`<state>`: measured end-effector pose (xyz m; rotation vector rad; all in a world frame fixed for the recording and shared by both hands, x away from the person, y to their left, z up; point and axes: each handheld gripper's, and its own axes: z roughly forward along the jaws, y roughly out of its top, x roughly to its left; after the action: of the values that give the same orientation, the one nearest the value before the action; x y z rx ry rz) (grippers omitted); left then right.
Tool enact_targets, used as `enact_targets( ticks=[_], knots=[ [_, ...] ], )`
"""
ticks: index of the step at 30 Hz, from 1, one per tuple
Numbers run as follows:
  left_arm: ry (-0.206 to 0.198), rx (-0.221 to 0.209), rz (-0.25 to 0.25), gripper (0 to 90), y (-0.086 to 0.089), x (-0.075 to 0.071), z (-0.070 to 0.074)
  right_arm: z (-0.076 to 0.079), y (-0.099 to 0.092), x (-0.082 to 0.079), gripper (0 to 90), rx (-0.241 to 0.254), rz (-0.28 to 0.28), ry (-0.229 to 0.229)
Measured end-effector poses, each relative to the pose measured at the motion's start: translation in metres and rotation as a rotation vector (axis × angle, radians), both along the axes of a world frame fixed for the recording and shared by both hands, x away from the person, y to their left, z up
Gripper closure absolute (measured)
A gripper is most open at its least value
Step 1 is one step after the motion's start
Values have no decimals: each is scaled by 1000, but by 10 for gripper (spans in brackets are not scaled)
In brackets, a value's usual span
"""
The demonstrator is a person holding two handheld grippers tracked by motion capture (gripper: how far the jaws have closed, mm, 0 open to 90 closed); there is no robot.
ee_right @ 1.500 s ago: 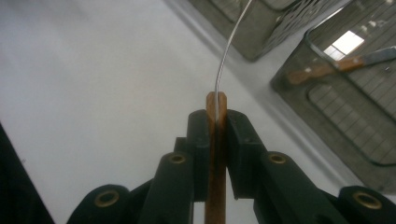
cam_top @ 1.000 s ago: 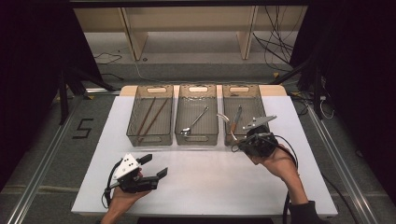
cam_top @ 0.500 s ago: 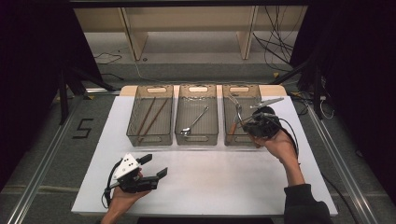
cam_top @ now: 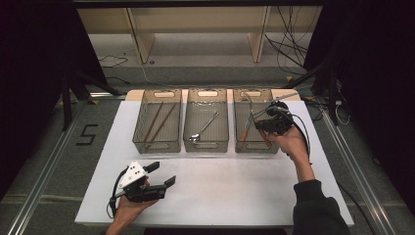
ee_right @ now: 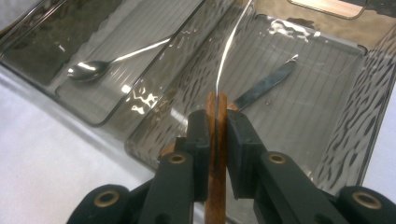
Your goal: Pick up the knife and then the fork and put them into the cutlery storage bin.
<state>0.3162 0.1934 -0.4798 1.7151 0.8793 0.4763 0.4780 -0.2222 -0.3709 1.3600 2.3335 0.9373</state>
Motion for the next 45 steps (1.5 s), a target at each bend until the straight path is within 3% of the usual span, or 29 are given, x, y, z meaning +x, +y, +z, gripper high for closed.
enact_targets(
  ticks=[11,28,45],
  knots=[
    [-1,5,-2,184,0,0,0,1,0,20,810,22,-49,10],
    [-1,1,-2,184,1,0,0,-7,18,52,810,18,-98,43],
    [-1,0,-3,184,1,0,0,-22,19,62,809,-21,-119,92]
  ],
)
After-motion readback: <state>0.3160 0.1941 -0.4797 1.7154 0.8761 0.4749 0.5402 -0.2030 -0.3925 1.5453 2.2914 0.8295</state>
